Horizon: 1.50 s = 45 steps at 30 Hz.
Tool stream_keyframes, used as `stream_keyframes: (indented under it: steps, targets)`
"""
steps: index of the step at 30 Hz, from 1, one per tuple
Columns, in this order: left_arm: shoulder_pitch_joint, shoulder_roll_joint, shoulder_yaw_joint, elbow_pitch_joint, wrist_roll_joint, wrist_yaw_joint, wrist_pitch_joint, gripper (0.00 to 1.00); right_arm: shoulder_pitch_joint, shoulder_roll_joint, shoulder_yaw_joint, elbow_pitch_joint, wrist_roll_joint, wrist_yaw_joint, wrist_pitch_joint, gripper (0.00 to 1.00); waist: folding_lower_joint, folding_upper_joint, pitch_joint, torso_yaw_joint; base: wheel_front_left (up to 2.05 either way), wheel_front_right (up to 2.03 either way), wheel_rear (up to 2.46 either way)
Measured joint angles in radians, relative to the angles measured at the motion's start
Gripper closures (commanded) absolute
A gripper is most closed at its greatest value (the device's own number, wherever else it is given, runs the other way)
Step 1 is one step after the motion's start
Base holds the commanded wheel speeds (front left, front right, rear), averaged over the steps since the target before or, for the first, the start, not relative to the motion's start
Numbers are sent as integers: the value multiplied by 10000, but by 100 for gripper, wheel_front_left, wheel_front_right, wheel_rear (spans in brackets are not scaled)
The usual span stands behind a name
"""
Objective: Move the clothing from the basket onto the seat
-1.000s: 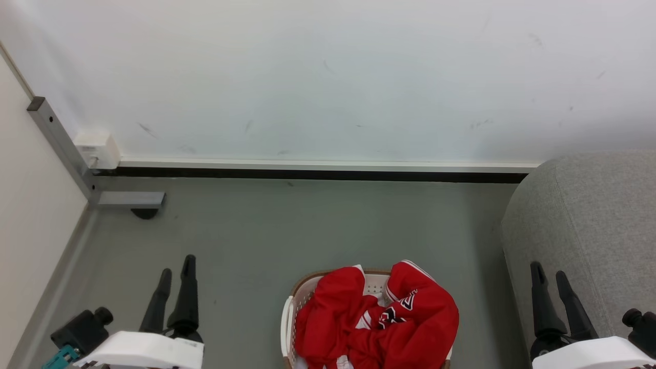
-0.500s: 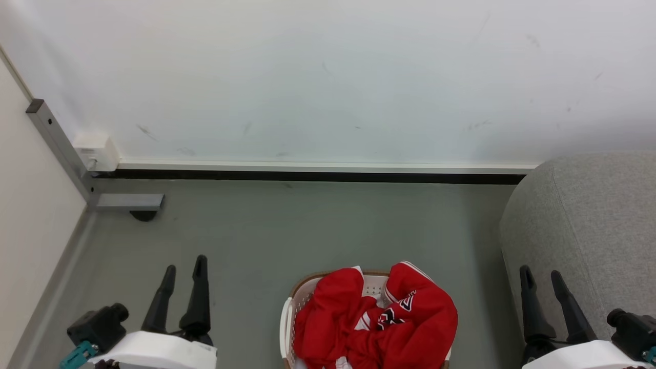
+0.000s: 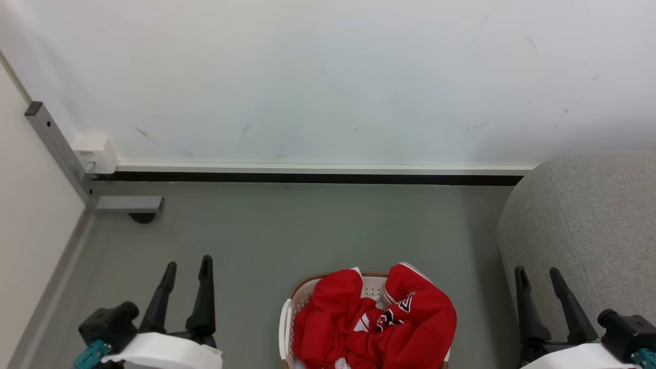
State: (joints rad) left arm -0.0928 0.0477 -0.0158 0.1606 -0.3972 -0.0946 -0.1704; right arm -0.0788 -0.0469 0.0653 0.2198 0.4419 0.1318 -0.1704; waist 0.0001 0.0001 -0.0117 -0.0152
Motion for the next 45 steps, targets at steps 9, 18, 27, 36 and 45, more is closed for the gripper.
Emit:
stream_keyframes:
  steps: [9,18,27,36,45]
  targets:
    - [-15,0,-40,-25,744,-4,-245,0,-6,0,121,-52,-784,0,-245,0,0,0,-19,-11,0,0,0]
    - [-21,0,-61,10,1394,-29,-410,0,-6,0,242,-98,-1411,0,-403,0,0,0,-25,-23,0,0,0]
    - [-34,-2,-52,44,2079,-63,-566,0,-6,-2,299,-157,-2082,0,-573,0,0,-1,-38,-21,0,0,0]
    - [-48,-2,-33,58,2725,-61,-765,0,-10,-4,407,-213,-2683,0,-765,0,0,0,-36,-46,0,0,0]
    - [-82,-2,-56,113,3327,-63,-913,0,-23,-6,449,-217,-3292,0,-895,0,0,0,-57,-91,0,0,0]
